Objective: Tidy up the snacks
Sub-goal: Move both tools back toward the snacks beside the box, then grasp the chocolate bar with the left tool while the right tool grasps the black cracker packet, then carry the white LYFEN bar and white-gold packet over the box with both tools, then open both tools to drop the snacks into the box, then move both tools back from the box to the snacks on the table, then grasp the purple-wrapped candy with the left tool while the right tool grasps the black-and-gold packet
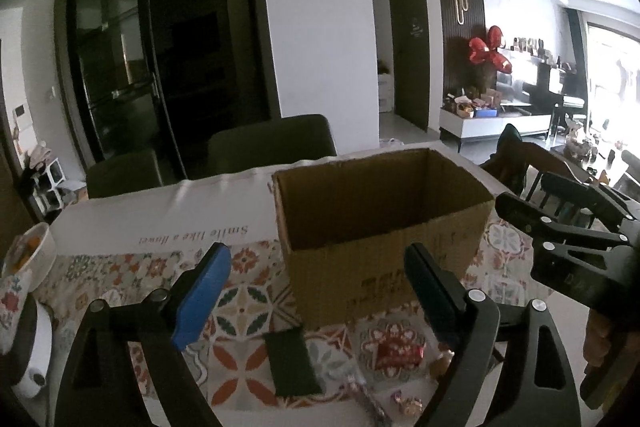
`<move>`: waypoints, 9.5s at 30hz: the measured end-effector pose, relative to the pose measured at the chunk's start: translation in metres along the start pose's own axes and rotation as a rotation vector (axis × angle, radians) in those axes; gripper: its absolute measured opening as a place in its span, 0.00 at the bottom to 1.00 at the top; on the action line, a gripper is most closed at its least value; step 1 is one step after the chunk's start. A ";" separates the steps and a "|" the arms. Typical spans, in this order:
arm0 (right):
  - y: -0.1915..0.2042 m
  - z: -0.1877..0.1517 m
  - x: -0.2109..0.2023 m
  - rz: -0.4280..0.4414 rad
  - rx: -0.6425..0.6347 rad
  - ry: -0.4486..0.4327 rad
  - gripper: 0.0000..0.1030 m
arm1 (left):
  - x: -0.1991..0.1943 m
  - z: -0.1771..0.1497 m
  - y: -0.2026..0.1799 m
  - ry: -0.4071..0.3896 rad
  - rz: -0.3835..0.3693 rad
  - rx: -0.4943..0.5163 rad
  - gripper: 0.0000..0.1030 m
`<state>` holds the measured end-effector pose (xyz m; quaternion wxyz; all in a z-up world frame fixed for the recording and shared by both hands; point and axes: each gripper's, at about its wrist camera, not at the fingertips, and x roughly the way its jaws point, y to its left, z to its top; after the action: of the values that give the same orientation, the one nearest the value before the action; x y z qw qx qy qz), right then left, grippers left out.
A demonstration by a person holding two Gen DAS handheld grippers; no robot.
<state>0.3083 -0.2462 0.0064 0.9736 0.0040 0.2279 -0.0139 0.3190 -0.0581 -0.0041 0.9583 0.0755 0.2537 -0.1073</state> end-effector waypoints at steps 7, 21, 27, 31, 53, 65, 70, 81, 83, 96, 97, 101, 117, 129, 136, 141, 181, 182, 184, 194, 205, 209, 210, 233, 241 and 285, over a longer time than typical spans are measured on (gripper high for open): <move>0.007 -0.022 -0.017 -0.011 0.001 0.015 0.71 | -0.012 -0.022 0.000 0.020 0.008 -0.005 0.86; 0.007 -0.074 -0.011 -0.001 -0.004 0.132 0.71 | -0.003 -0.073 -0.004 0.154 -0.010 0.001 0.79; 0.010 -0.087 -0.004 0.023 -0.042 0.173 0.71 | 0.007 -0.089 -0.005 0.221 -0.027 -0.042 0.73; 0.011 -0.094 0.005 0.046 -0.063 0.203 0.71 | 0.018 -0.099 -0.008 0.269 -0.048 -0.060 0.70; 0.001 -0.115 0.074 0.168 -0.039 0.376 0.46 | 0.077 -0.125 -0.021 0.465 -0.125 -0.160 0.48; 0.001 -0.124 0.096 0.176 -0.046 0.423 0.39 | 0.097 -0.130 -0.022 0.503 -0.129 -0.179 0.39; 0.005 -0.128 0.104 0.184 -0.052 0.444 0.34 | 0.100 -0.130 -0.021 0.501 -0.121 -0.178 0.32; 0.008 -0.131 0.101 0.193 -0.058 0.447 0.20 | 0.101 -0.130 -0.021 0.482 -0.128 -0.163 0.21; 0.009 -0.129 0.097 0.194 -0.055 0.436 0.19 | 0.099 -0.129 -0.021 0.472 -0.123 -0.155 0.21; 0.015 -0.108 0.058 0.209 -0.053 0.346 0.19 | 0.060 -0.106 -0.020 0.374 -0.141 -0.136 0.20; 0.015 -0.105 0.053 0.209 -0.051 0.333 0.19 | 0.057 -0.103 -0.020 0.365 -0.142 -0.135 0.20; 0.016 -0.093 0.036 0.210 -0.049 0.284 0.19 | 0.041 -0.087 -0.018 0.308 -0.143 -0.121 0.20; 0.023 -0.040 -0.010 0.210 -0.035 0.096 0.19 | -0.004 -0.026 -0.006 0.095 -0.136 -0.062 0.20; 0.025 0.007 -0.015 0.204 -0.042 -0.011 0.19 | -0.008 0.032 0.000 -0.027 -0.121 0.000 0.20; 0.017 0.031 0.000 0.205 -0.024 -0.019 0.19 | 0.013 0.063 -0.003 -0.036 -0.119 0.025 0.20; 0.010 0.045 0.020 0.205 -0.009 -0.002 0.20 | 0.036 0.079 -0.006 0.001 -0.144 0.026 0.20; -0.013 0.032 0.054 0.067 0.009 0.070 0.57 | 0.067 0.068 -0.017 0.058 -0.154 0.090 0.54; -0.013 0.031 0.050 0.060 0.006 0.064 0.57 | 0.062 0.066 -0.017 0.057 -0.159 0.090 0.54; -0.011 0.029 0.040 0.055 0.005 0.055 0.57 | 0.055 0.063 -0.017 0.059 -0.161 0.087 0.54; -0.004 0.012 0.002 0.035 -0.024 0.016 0.63 | 0.017 0.032 -0.015 0.034 -0.146 0.074 0.57; -0.001 -0.017 -0.021 0.017 -0.014 0.038 0.65 | 0.000 -0.004 -0.022 0.057 -0.144 0.089 0.57; -0.007 -0.031 -0.025 -0.011 0.006 0.049 0.69 | -0.004 -0.020 -0.027 0.064 -0.126 0.104 0.57; -0.008 -0.035 -0.026 -0.023 0.007 0.051 0.69 | -0.005 -0.025 -0.028 0.069 -0.122 0.105 0.57; -0.029 -0.098 -0.022 -0.023 -0.075 0.168 0.69 | -0.009 -0.116 -0.052 0.240 0.002 -0.062 0.56; -0.041 -0.114 -0.003 0.025 -0.072 0.242 0.69 | 0.008 -0.128 -0.067 0.267 0.009 -0.076 0.56; -0.043 -0.148 0.068 0.153 -0.129 0.426 0.43 | 0.066 -0.149 -0.080 0.397 -0.060 -0.124 0.26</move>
<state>0.3022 -0.2884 -0.1561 0.9001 -0.0383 0.4275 0.0755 0.2852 -0.1161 -0.1728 0.8887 0.0284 0.4460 -0.1029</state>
